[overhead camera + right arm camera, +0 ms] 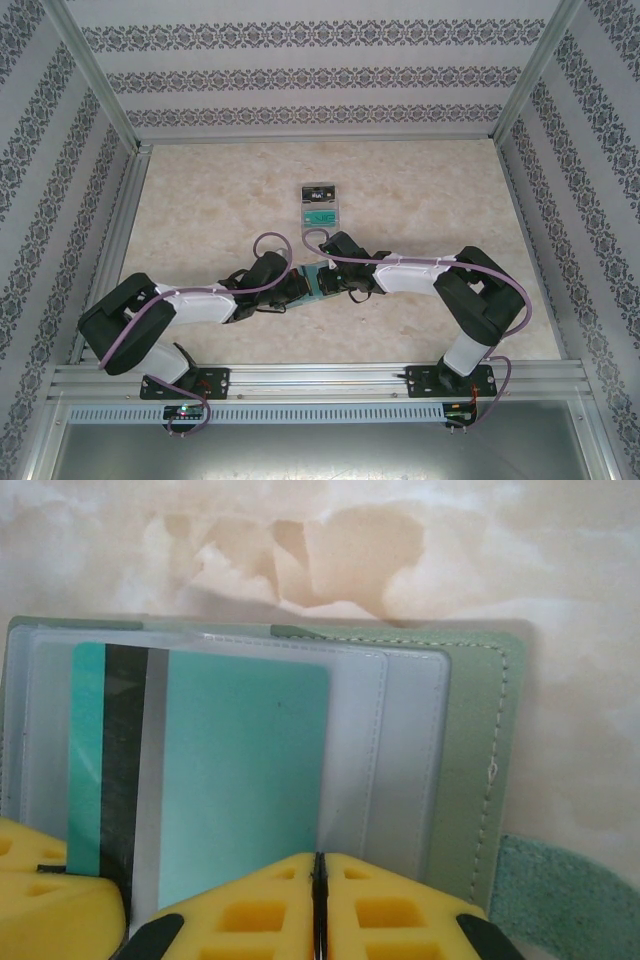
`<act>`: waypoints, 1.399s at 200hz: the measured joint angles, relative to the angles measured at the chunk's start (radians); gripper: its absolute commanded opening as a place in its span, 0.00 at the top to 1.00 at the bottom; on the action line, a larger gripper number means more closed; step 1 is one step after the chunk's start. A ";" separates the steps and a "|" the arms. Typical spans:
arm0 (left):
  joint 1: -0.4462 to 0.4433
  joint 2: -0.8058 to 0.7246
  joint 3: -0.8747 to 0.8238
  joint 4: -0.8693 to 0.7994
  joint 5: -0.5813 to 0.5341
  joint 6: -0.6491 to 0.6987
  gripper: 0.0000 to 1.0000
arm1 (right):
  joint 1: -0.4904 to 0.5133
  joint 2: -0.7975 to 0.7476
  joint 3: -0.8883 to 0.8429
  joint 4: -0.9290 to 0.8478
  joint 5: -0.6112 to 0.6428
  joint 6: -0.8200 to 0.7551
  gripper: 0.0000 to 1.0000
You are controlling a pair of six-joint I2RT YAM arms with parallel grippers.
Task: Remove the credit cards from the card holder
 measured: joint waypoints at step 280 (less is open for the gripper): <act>0.034 -0.332 0.320 -0.632 -0.211 0.463 1.00 | -0.084 -0.433 -0.136 -0.037 0.108 -0.029 0.39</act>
